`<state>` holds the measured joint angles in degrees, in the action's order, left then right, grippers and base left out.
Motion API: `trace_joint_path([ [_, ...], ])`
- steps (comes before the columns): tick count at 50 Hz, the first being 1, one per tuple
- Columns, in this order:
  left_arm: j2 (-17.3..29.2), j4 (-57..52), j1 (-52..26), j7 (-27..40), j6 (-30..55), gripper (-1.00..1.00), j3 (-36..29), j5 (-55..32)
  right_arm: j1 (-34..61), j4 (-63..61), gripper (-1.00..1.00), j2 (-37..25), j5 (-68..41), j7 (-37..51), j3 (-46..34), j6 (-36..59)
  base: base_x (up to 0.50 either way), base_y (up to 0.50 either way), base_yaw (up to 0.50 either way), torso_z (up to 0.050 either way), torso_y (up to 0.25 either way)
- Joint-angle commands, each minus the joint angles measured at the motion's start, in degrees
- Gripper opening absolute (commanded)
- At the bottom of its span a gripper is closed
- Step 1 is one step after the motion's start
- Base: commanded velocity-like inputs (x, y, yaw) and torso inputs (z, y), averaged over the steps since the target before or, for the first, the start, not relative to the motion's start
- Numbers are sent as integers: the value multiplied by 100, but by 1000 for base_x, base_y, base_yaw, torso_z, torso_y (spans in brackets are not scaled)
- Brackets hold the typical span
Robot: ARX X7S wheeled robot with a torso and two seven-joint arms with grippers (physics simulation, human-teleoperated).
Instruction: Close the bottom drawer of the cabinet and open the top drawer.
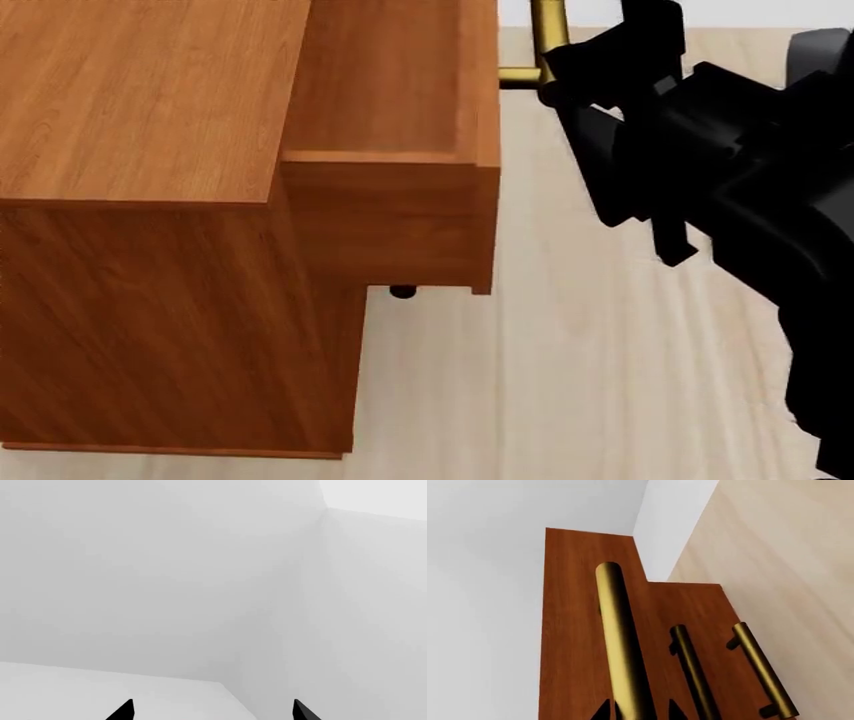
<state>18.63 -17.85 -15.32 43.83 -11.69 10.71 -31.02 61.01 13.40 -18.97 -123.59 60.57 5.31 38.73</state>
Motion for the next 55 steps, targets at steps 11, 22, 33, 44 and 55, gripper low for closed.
trace_joint_path([
  [11,21,-7,5,19,1,100,-9,-19,78,-188,100,-116,83,-341,214,-87,0,0,-1,1,4],
  [22,27,-8,4,41,8,100,-25,3,-19,-229,100,-187,146,-341,217,-122,0,0,0,0,0],
  [33,38,3,-4,45,15,100,-37,-7,-134,-327,100,-302,450,-333,249,-295,0,0,0,0,0],
  [44,47,1,0,36,1,100,-46,-20,457,-1203,100,-690,1107,-79,-199,32,0,0,0,1,0],
  [55,61,-31,9,48,8,100,-47,-49,1039,-1829,100,-892,1920,19,-1092,719,0,0,0,0,0],
])
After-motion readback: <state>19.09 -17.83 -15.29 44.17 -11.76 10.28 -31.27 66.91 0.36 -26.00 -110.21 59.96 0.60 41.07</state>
